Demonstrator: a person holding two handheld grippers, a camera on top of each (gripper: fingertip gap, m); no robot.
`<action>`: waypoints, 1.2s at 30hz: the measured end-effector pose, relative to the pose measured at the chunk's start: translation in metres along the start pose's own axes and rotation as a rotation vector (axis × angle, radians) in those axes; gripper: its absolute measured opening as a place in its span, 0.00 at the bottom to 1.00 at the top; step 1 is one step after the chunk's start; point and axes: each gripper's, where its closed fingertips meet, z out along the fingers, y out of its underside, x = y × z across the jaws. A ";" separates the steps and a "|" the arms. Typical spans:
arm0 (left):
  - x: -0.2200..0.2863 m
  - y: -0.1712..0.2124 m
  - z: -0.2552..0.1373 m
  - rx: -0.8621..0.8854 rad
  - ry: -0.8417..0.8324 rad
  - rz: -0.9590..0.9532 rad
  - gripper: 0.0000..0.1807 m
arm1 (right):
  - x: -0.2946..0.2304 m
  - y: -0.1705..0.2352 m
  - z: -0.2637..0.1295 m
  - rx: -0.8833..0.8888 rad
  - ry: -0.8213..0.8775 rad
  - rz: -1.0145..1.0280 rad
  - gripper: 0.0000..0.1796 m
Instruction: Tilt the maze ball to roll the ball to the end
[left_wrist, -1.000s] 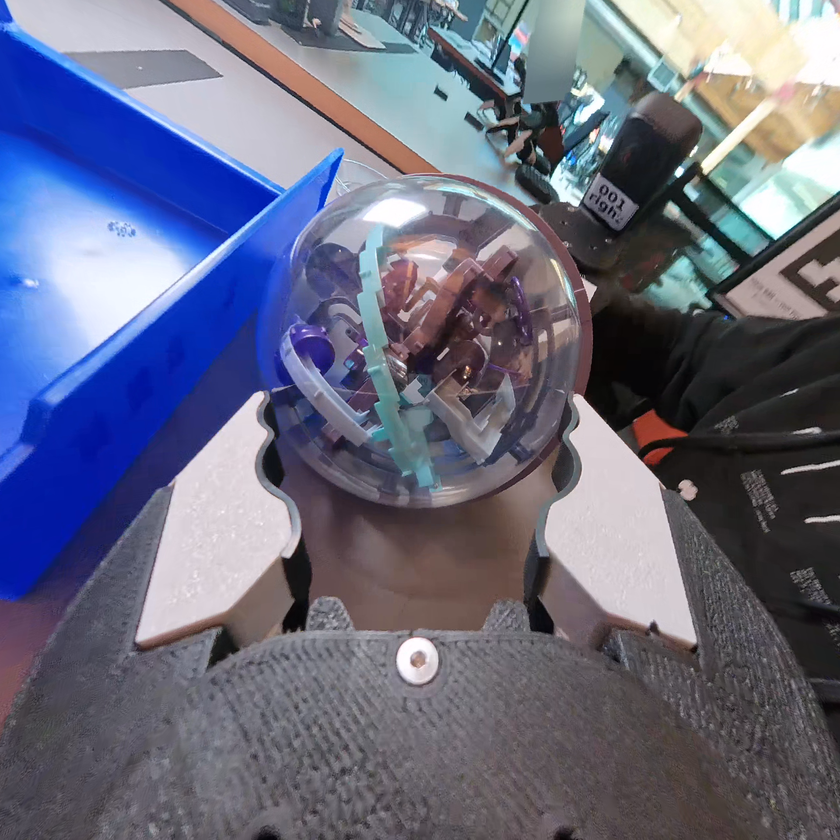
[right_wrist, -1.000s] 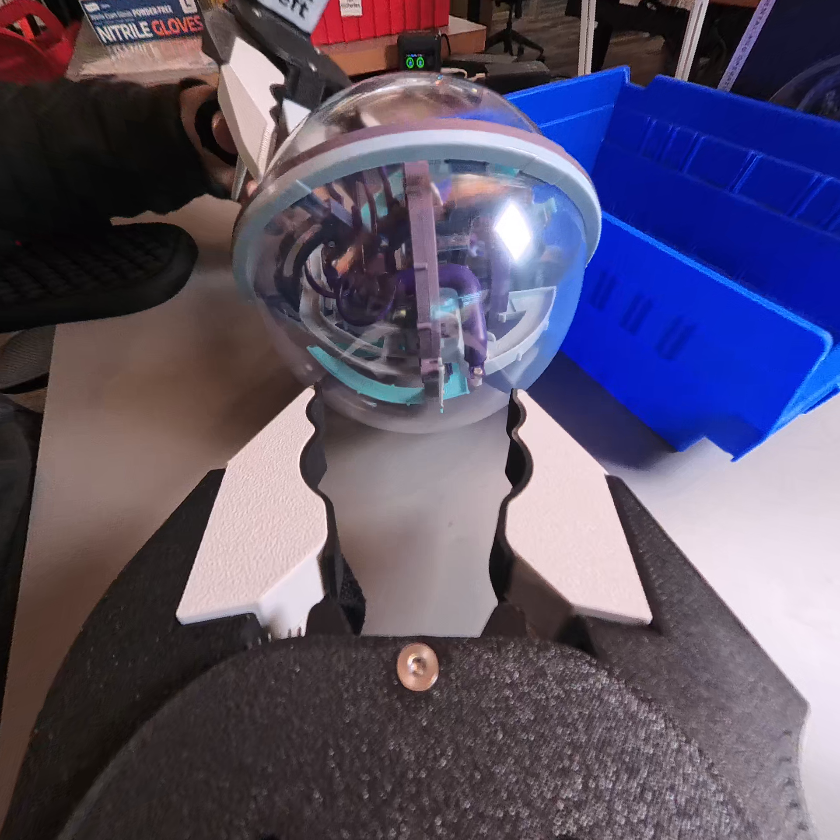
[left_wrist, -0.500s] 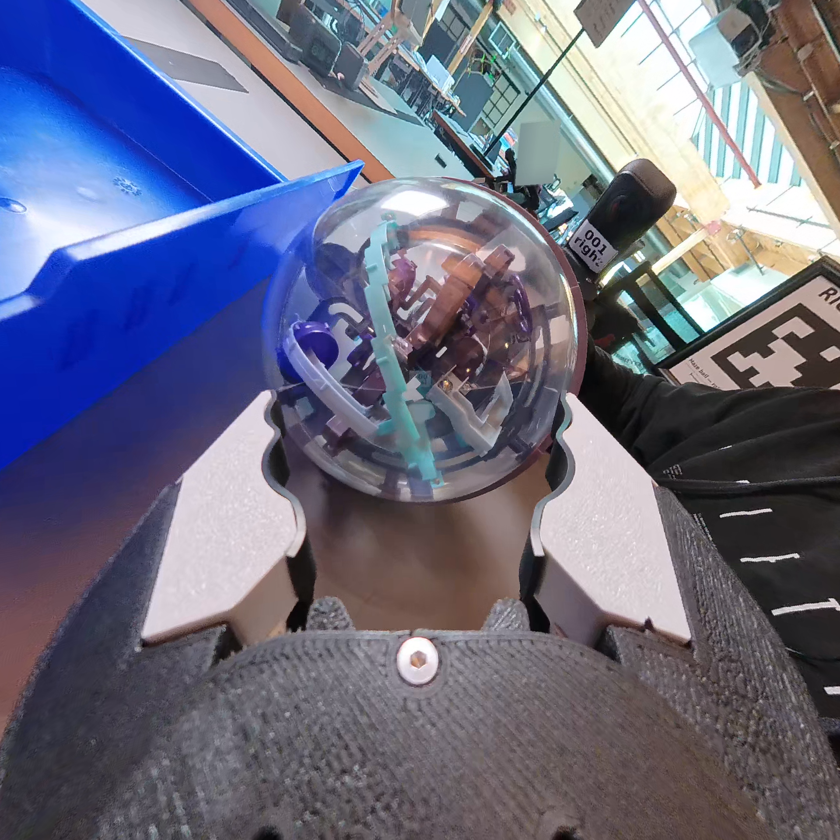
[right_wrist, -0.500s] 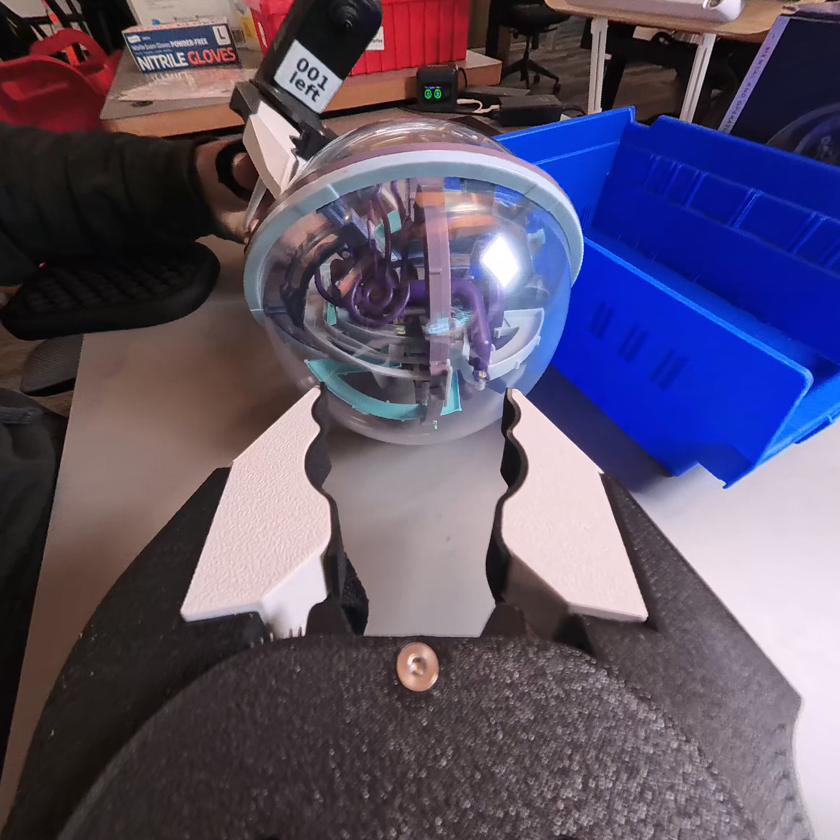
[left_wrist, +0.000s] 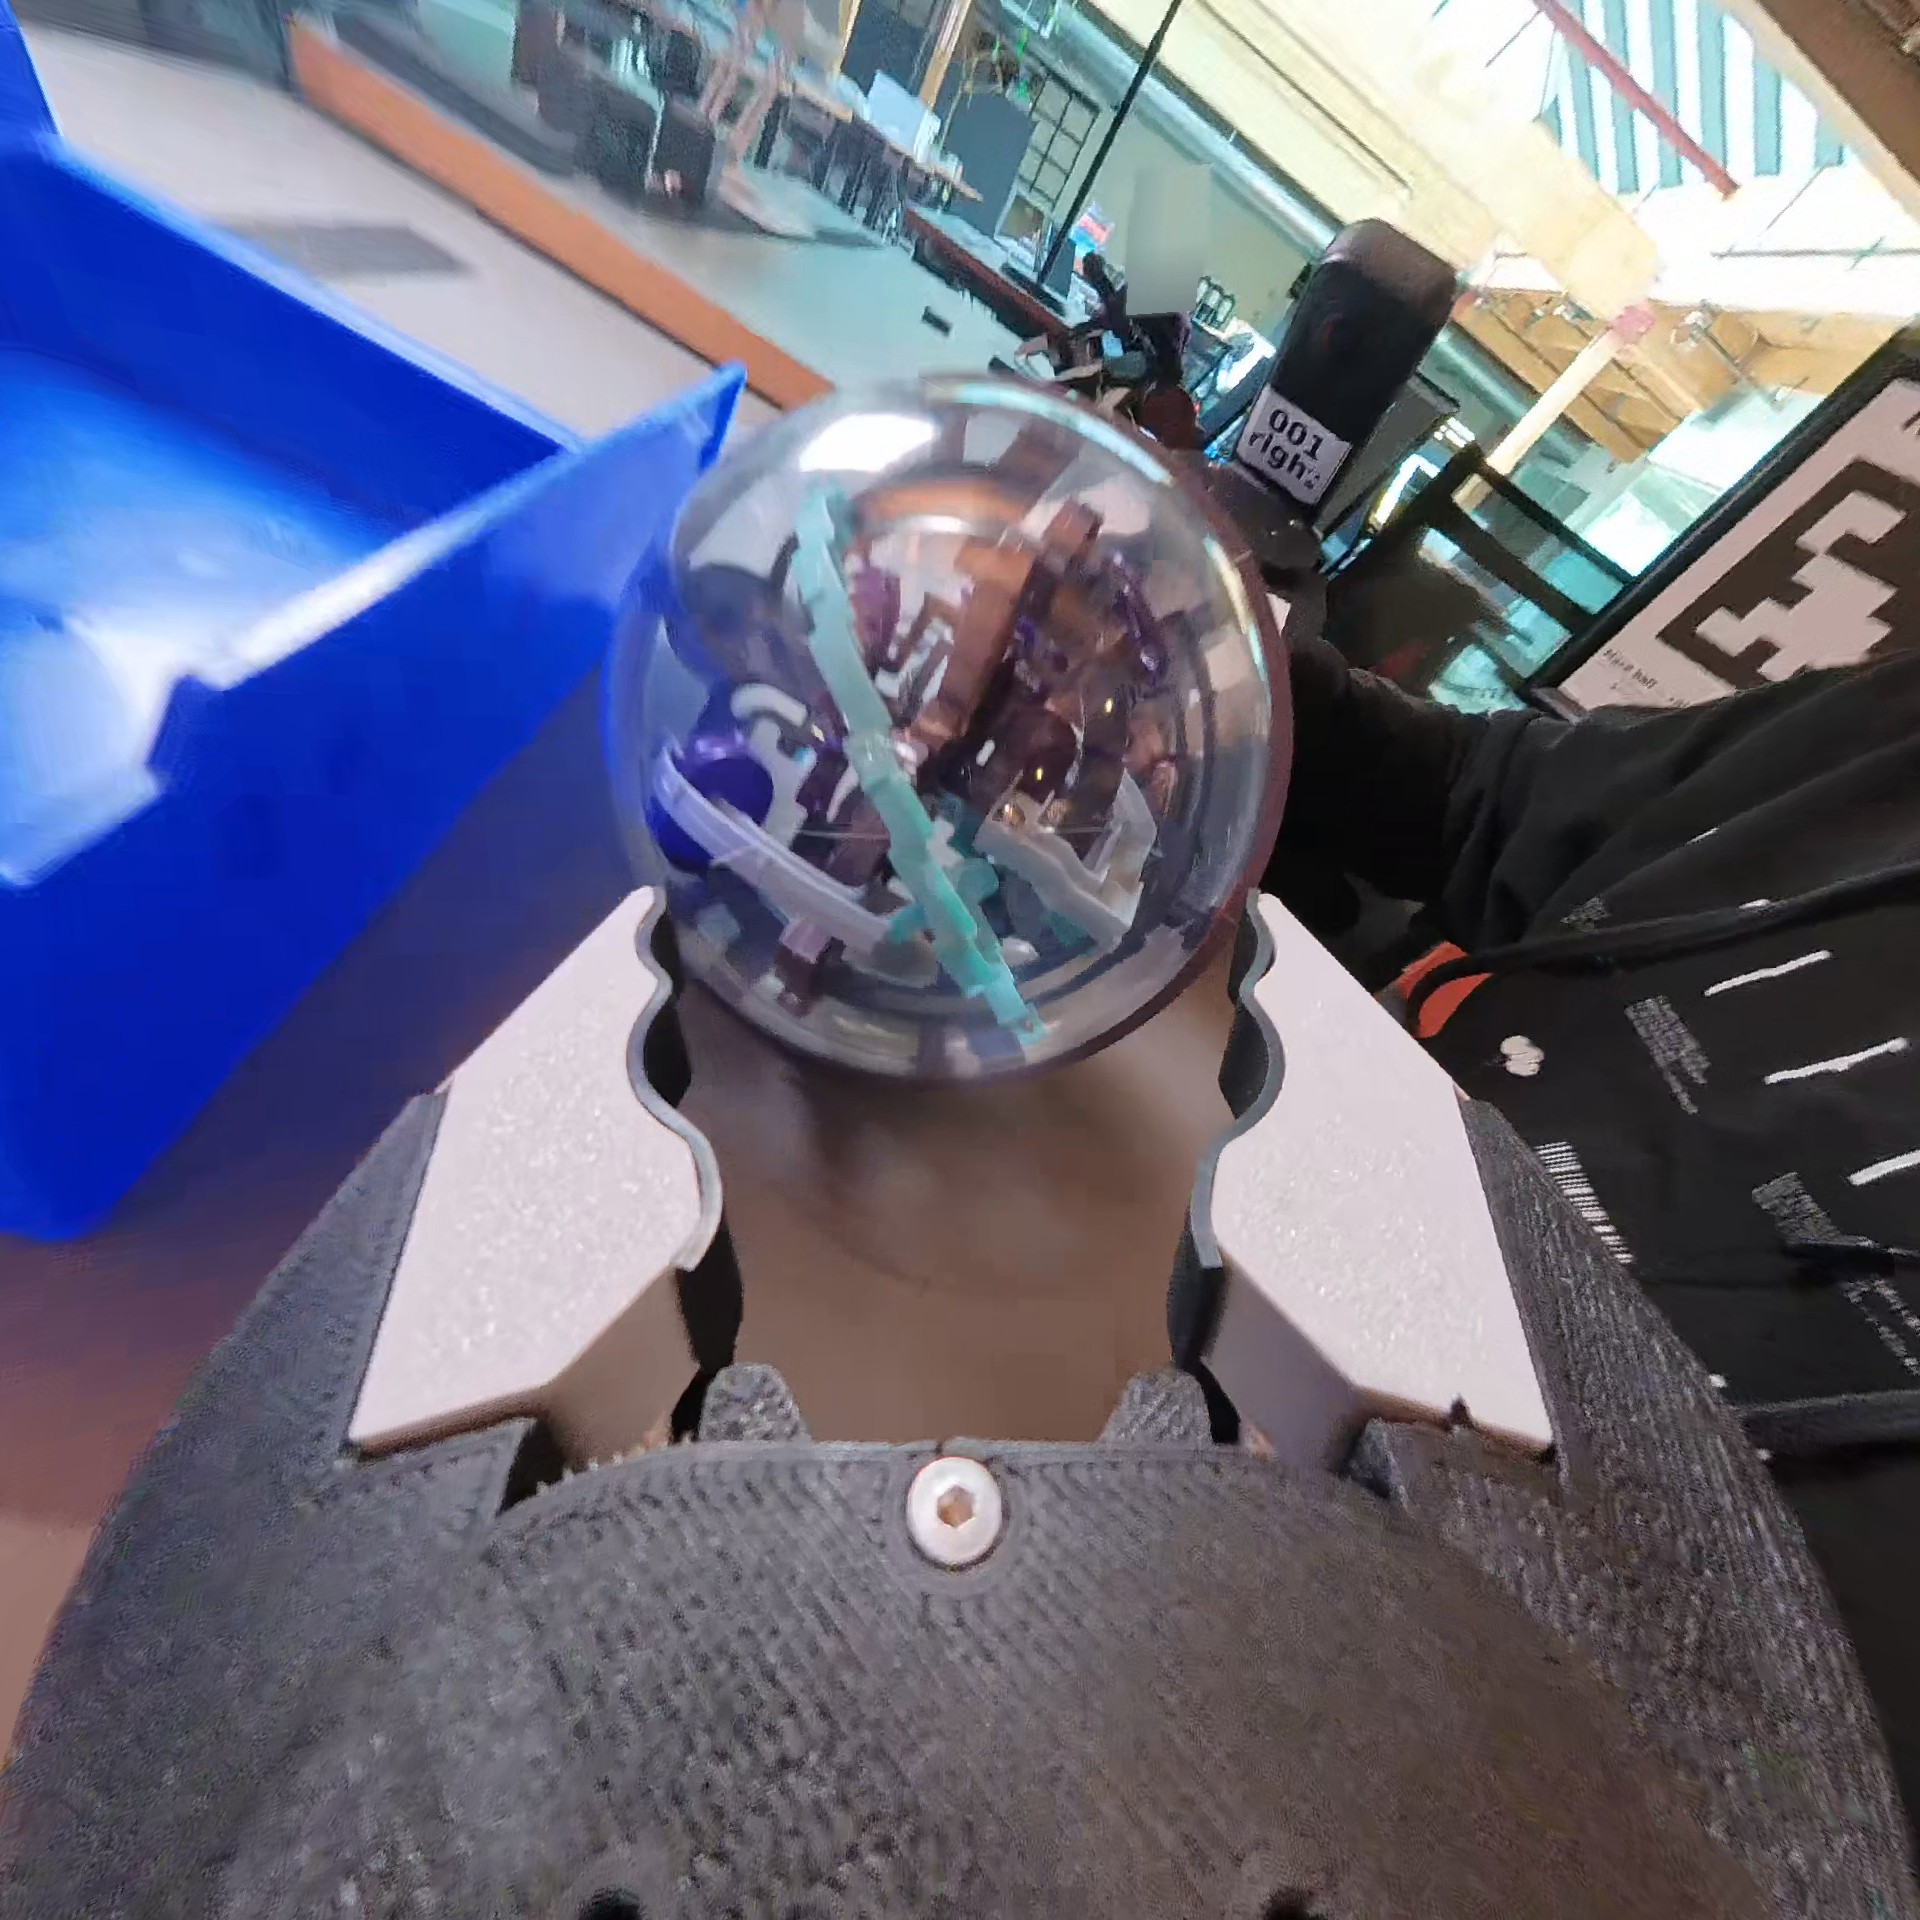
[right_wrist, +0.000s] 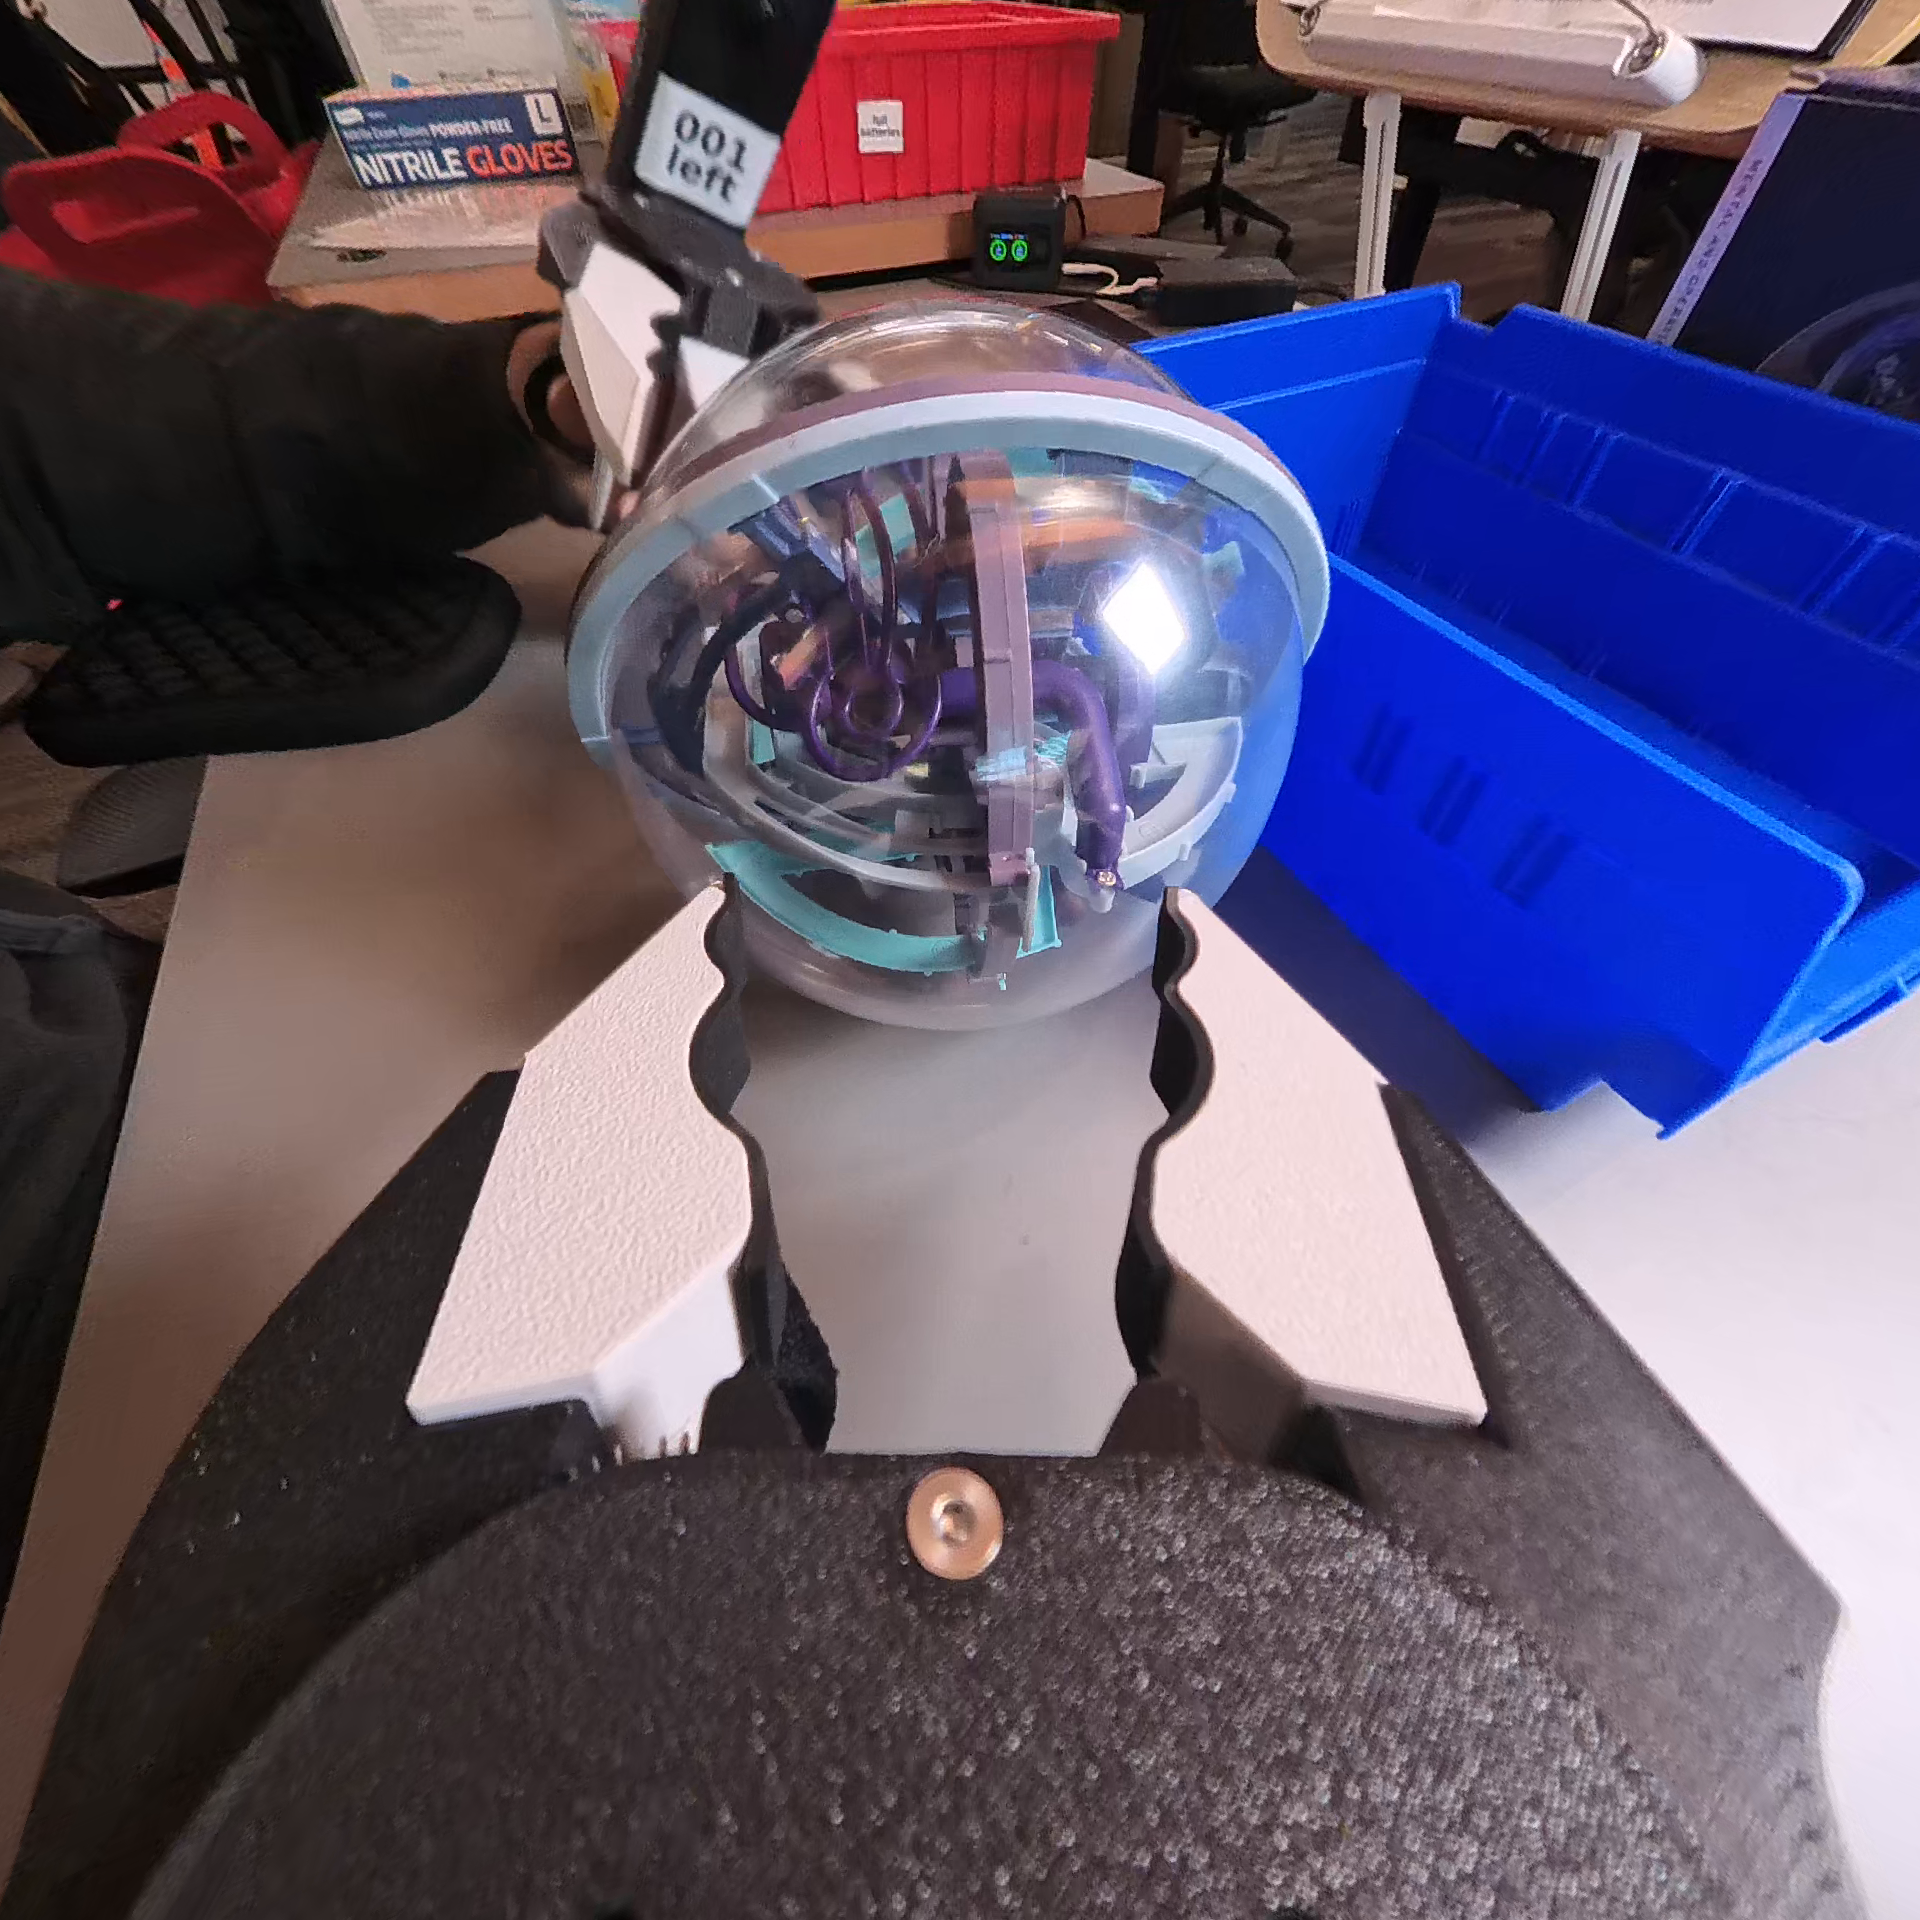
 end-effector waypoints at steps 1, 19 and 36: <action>-0.001 -0.005 -0.002 -0.003 -0.013 0.059 0.60 | 0.000 0.000 0.001 -0.002 -0.002 -0.007 0.43; 0.007 0.008 0.012 -0.107 -0.101 0.564 0.72 | -0.016 -0.006 0.010 0.036 -0.003 -0.201 0.44; 0.003 0.004 0.006 -0.073 0.022 0.386 0.71 | -0.017 -0.009 0.014 0.029 -0.006 -0.165 0.41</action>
